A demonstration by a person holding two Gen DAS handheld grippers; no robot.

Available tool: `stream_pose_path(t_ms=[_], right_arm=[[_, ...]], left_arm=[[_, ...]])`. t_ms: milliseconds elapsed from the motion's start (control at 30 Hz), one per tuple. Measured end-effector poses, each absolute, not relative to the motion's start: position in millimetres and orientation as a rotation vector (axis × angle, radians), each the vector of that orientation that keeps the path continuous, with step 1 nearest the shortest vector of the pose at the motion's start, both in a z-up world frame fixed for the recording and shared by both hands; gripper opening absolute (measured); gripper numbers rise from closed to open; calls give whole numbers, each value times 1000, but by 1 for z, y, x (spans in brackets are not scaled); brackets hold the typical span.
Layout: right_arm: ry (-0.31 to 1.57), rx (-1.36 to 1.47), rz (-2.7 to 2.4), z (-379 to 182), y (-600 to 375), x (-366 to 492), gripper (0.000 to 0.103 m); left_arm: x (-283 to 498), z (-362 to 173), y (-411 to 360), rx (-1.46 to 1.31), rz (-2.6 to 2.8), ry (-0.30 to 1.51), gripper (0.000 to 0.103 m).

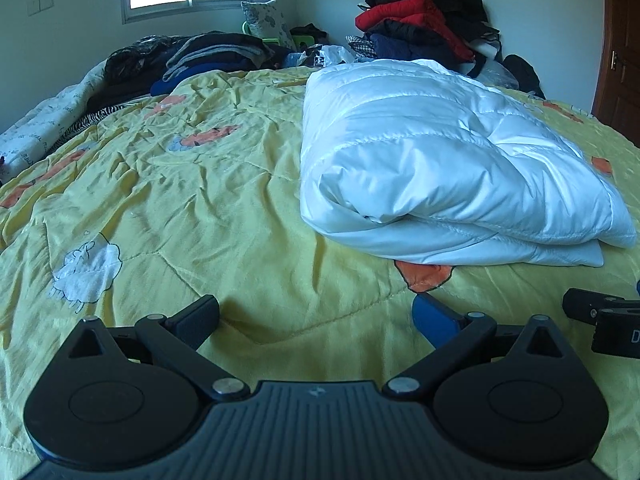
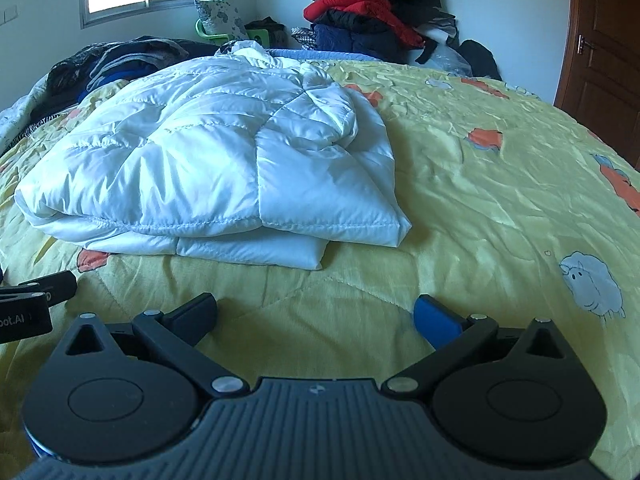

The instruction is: Fold small clothes

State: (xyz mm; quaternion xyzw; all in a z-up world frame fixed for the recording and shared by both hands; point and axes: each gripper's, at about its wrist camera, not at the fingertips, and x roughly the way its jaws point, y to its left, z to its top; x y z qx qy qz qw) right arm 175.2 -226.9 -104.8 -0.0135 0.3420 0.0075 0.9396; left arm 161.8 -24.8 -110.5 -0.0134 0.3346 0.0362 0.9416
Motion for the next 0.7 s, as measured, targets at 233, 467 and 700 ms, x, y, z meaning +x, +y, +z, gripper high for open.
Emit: stream_pose_path(t_ms=[233, 467, 700], right_arm=[[697, -28, 15, -105, -228, 176, 103], [698, -29, 13, -105, -227, 175, 103], [705, -31, 10, -104, -225, 172, 103]], left_arm=[[162, -110, -25, -26, 74, 682, 103], [158, -111, -32, 5, 27, 678, 103], [152, -107, -35, -1, 57, 699, 103]])
